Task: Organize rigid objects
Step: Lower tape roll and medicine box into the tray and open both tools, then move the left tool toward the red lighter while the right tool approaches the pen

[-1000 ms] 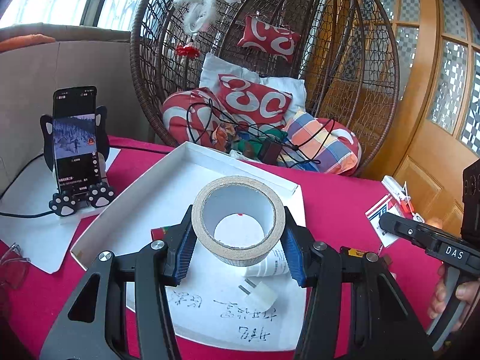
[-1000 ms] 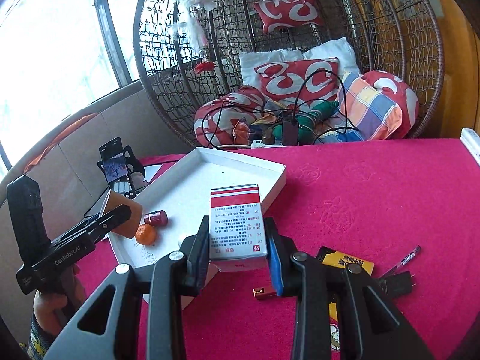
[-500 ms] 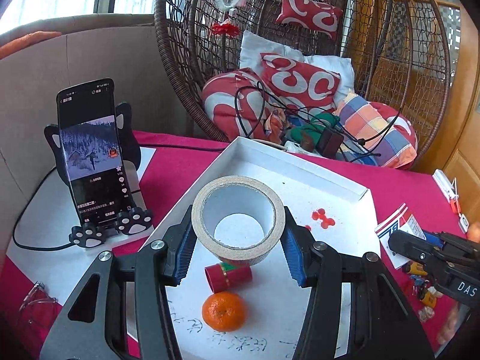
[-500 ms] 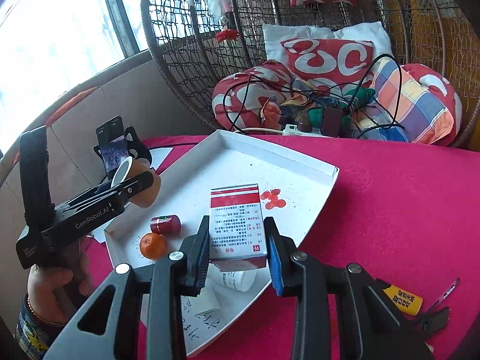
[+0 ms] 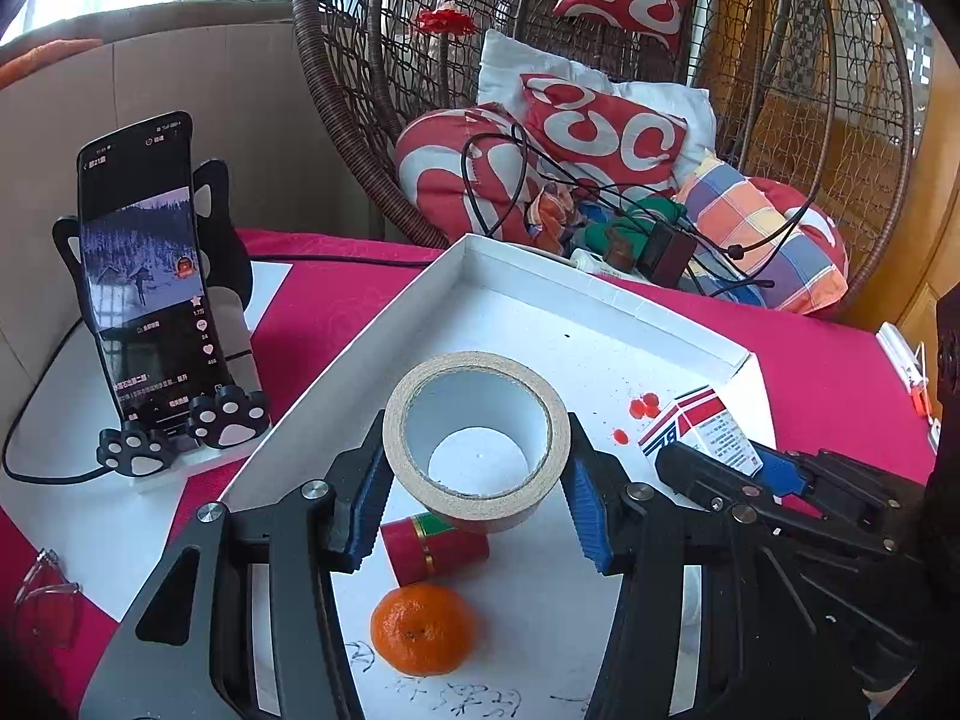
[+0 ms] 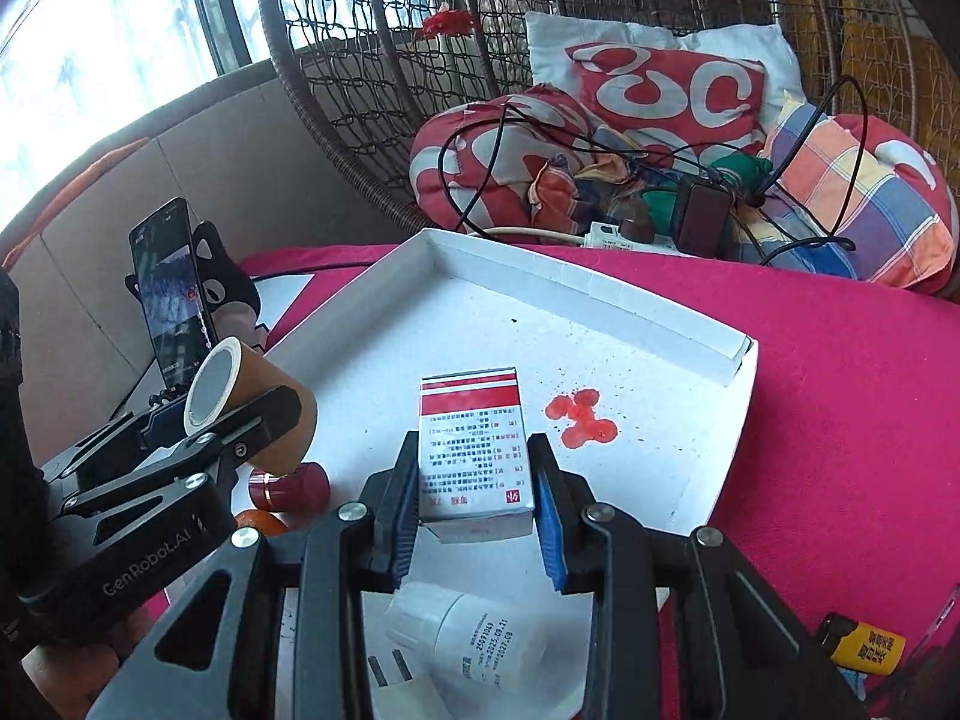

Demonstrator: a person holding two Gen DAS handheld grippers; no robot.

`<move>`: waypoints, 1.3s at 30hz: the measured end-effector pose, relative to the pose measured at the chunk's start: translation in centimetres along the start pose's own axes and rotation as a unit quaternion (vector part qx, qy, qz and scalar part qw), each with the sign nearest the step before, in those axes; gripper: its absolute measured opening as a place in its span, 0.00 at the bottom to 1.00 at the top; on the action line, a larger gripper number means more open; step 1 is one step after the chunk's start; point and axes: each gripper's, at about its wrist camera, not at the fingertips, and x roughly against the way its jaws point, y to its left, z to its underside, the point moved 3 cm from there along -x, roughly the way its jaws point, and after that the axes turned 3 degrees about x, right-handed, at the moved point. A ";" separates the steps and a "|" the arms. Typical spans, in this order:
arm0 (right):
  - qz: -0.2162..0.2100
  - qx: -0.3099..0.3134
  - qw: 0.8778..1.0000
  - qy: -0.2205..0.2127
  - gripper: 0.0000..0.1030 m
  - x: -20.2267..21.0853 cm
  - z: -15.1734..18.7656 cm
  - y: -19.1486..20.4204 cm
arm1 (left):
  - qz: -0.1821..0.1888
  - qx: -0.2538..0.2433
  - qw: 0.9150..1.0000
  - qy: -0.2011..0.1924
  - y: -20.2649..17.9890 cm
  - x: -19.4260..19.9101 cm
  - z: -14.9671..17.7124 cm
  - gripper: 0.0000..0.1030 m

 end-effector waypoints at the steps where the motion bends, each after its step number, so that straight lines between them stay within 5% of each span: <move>1: 0.002 0.004 1.000 0.001 0.33 -0.2 0.2 0.0 | 0.003 0.002 1.000 0.000 -0.1 0.0 0.0 0.51; 6: 0.000 0.011 1.000 0.009 0.34 -0.5 0.7 0.0 | 0.002 0.001 1.000 -0.019 -0.8 0.7 -0.3 0.54; 7: -0.001 0.008 1.000 0.007 0.36 -0.3 0.7 -0.1 | 0.004 0.000 1.000 -0.022 -0.9 0.9 -0.4 0.62; 8: -0.001 0.005 1.000 0.003 0.46 -0.2 0.7 -0.1 | 0.003 0.001 1.000 -0.026 -1.0 1.1 -0.4 0.78; 9: -0.002 0.003 1.000 -0.003 0.70 0.0 0.8 -0.2 | 0.000 0.004 1.000 -0.031 -0.9 1.4 -0.5 0.84; 11: -0.002 -0.004 1.000 -0.016 0.97 0.6 0.9 -0.4 | -0.015 0.013 0.999 -0.048 -0.6 2.4 -0.4 0.94; 12: 0.001 -0.006 1.000 -0.023 1.00 1.0 1.0 -0.5 | -0.024 0.019 0.998 -0.054 -0.4 2.8 -0.4 0.97; 17: 0.012 -0.007 0.999 -0.052 1.00 3.2 2.1 -1.4 | -0.023 0.014 0.996 -0.085 -1.4 5.3 0.6 1.00; 27: 0.035 -0.066 0.987 -0.144 1.00 10.5 3.6 -7.4 | 0.060 -0.026 0.993 -0.093 -6.4 7.9 2.0 1.00; 33: 0.048 -0.134 0.960 -0.242 1.00 17.4 6.0 -13.0 | 0.119 -0.024 0.992 -0.032 -8.9 6.3 5.0 1.00; 36: 0.082 -0.161 0.954 -0.239 1.00 19.2 8.0 -16.2 | 0.131 -0.050 0.990 -0.012 -10.8 6.0 6.4 1.00; 39: 0.152 -0.208 0.948 -0.187 1.00 19.6 10.7 -19.7 | 0.142 -0.075 0.987 -0.001 -12.5 5.9 7.2 1.00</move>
